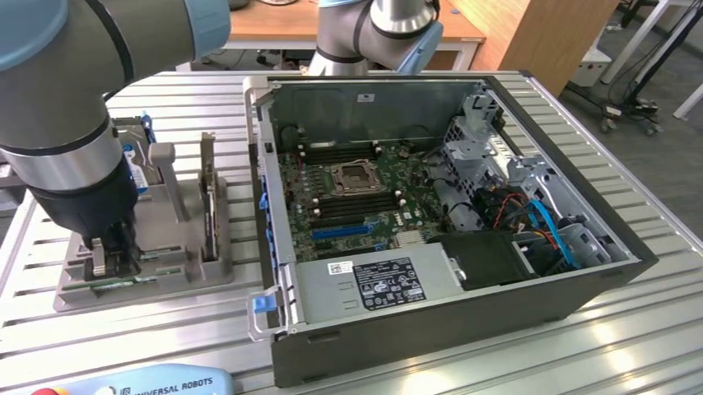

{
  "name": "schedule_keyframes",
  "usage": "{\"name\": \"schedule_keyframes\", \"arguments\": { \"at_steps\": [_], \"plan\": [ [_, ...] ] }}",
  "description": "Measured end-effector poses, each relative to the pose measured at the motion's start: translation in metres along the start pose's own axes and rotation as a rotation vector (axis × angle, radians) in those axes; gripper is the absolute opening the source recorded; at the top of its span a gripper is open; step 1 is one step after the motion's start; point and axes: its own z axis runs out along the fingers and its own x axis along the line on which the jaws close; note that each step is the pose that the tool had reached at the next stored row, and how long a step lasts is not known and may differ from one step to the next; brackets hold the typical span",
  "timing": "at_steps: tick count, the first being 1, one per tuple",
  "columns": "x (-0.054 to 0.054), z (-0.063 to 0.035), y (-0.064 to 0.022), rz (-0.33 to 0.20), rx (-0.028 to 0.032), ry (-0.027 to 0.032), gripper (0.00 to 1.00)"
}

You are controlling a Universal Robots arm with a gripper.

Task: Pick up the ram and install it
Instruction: 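Pick up the ram and move it above insertion slot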

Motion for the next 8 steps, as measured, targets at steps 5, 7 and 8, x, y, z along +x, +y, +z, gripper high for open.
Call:
{"name": "schedule_keyframes", "arguments": {
  "at_steps": [5,7,8],
  "plan": [
    [0.0002,0.0076,-0.0003,0.0,0.0,0.0,0.3],
    [0.0003,0.0102,-0.0004,0.0,-0.0001,0.0,0.3],
    [0.0004,0.0112,-0.0005,0.0,-0.0001,0.0,0.3]
  ]
}}
